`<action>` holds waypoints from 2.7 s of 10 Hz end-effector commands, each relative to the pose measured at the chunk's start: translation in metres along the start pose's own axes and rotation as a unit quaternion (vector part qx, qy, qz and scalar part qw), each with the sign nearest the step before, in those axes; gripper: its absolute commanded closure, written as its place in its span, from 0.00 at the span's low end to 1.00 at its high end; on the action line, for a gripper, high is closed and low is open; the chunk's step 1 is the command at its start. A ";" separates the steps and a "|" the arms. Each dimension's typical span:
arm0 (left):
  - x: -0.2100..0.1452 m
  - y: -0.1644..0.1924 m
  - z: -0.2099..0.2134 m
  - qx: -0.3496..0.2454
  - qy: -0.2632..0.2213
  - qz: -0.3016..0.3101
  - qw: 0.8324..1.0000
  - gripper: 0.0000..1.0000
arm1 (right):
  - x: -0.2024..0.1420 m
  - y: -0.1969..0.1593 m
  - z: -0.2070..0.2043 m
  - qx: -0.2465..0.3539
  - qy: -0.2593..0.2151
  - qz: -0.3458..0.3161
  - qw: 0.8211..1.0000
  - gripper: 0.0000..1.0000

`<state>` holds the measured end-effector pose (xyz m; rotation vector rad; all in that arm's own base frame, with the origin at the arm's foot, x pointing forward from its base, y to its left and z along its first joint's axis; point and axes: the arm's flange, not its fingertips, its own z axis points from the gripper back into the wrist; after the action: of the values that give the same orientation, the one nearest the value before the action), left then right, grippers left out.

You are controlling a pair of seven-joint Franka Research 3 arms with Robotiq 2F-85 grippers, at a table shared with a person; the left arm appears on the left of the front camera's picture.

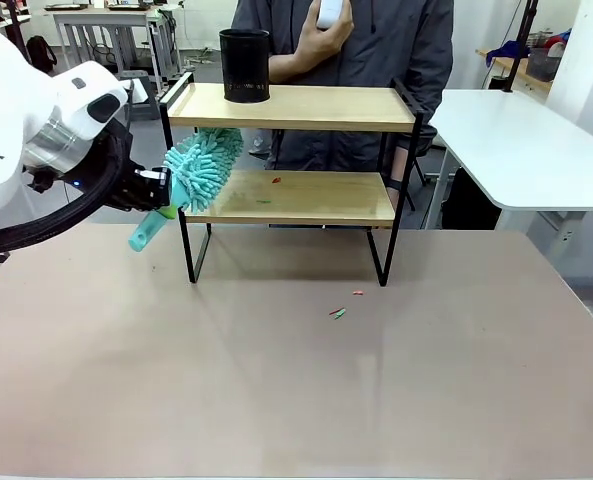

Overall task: Clean the shelf.
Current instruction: Clean the remaining tier of the Shelf with the Duster once objects are removed.

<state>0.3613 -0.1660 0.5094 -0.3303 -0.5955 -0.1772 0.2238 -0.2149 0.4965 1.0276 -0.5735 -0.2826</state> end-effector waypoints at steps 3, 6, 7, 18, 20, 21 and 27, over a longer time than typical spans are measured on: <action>0.011 0.008 -0.014 0.032 -0.012 0.030 0.999 0.88 | 0.002 0.000 0.000 0.012 -0.006 0.013 1.000 0.00; 0.014 0.007 -0.028 0.051 0.009 0.039 0.998 0.88 | 0.002 0.000 0.000 0.012 -0.006 0.013 1.000 0.00; 0.014 0.006 -0.034 0.060 0.026 0.037 0.997 0.88 | 0.002 0.000 0.000 0.012 -0.006 0.013 1.000 0.00; 0.023 -0.057 -0.078 -0.022 0.079 -0.044 0.996 0.88 | 0.002 0.000 0.000 0.012 -0.006 0.013 1.000 0.00; 0.020 -0.064 -0.073 -0.062 0.109 -0.087 0.988 0.88 | 0.002 0.000 0.000 0.012 -0.006 0.013 1.000 0.00; 0.018 -0.059 -0.066 -0.065 0.113 -0.097 0.987 0.88 | 0.002 0.000 0.000 0.012 -0.006 0.013 1.000 0.00; -0.031 -0.006 0.026 -0.317 0.321 -0.292 0.843 0.88 | 0.002 0.000 0.000 0.012 -0.006 0.013 1.000 0.00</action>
<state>0.3192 -0.1818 0.5045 -0.6407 0.0045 -1.0034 0.2238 -0.2150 0.4964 1.0276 -0.5735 -0.2825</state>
